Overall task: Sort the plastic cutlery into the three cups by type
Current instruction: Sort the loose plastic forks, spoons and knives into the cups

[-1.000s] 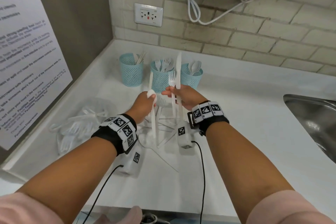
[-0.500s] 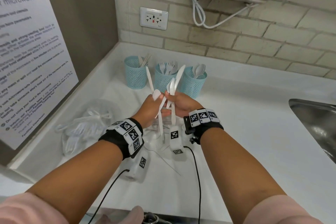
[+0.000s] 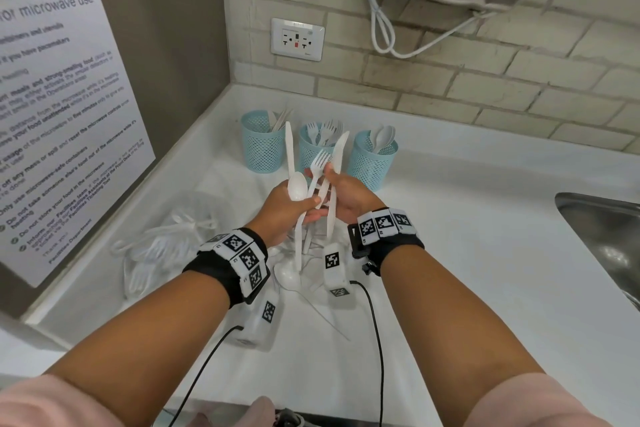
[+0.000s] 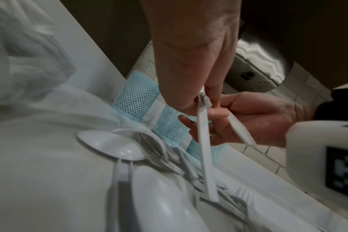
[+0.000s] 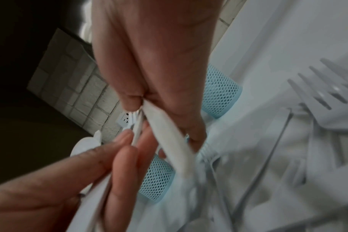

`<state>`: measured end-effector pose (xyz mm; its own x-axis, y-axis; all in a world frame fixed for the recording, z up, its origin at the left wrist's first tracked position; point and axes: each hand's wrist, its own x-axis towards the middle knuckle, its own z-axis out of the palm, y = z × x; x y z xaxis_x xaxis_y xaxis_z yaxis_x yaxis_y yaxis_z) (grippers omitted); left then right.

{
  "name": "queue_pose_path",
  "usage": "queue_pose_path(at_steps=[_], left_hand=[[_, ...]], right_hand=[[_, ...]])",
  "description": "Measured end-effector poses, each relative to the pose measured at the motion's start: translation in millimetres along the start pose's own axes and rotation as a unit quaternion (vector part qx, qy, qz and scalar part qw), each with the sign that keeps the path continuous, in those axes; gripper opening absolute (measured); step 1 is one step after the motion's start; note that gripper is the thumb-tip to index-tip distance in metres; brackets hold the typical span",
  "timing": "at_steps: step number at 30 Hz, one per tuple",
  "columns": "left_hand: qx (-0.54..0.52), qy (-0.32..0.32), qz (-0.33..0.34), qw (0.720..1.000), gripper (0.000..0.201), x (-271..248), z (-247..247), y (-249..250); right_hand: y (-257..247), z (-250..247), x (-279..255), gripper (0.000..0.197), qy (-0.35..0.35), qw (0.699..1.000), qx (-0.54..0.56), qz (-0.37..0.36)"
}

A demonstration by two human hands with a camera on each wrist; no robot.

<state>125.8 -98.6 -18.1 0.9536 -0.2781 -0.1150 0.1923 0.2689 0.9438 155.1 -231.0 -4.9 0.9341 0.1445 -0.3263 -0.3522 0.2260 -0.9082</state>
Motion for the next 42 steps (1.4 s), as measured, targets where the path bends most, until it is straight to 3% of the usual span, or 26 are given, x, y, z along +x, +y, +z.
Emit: queue_pose_path(at_steps=[3,11,15,18,22,25,28,33,37,42], left_hand=[[0.005,-0.011,-0.013,1.000,0.035,-1.6,-0.9,1.2],[0.028,-0.009,-0.023,0.999,0.035,-2.5,-1.5,3.7],[0.050,-0.031,-0.025,0.998,0.031,-4.3,-2.1,5.3],[0.051,-0.035,-0.028,0.998,0.031,-3.3,-6.3,6.4],[0.042,-0.041,-0.037,0.998,0.022,-2.6,-12.3,7.6],[0.063,-0.042,-0.047,0.996,0.013,-4.4,-12.5,10.4],[0.116,-0.053,-0.057,0.990,0.006,-5.0,-12.8,11.9],[0.132,-0.078,-0.094,0.984,0.006,-4.5,-15.5,15.6],[0.110,-0.057,-0.080,0.989,0.003,-4.0,-17.1,16.8],[0.004,0.054,-0.012,0.998,0.014,2.9,-25.6,20.7]], right_hand=[[-9.9,-3.7,0.5,0.044,0.067,0.996,0.023,-0.048],[-22.4,-3.5,1.8,0.042,0.028,0.992,0.107,-0.066],[-19.0,-7.7,6.2,0.045,0.016,0.993,0.070,-0.094],[-18.8,-14.1,11.6,0.040,0.088,0.982,0.088,-0.140],[-29.8,-20.7,12.5,0.031,0.197,0.931,0.251,-0.178],[-36.0,-18.7,9.0,0.014,0.186,0.952,0.192,-0.146],[-38.3,-13.7,5.0,0.008,0.150,0.981,0.020,-0.125],[-38.7,-5.8,6.4,0.015,0.138,0.970,-0.152,-0.126],[-39.6,-7.4,8.9,0.018,0.138,0.977,-0.097,-0.132],[-38.0,-22.5,8.0,0.019,0.146,0.981,0.040,-0.118]])
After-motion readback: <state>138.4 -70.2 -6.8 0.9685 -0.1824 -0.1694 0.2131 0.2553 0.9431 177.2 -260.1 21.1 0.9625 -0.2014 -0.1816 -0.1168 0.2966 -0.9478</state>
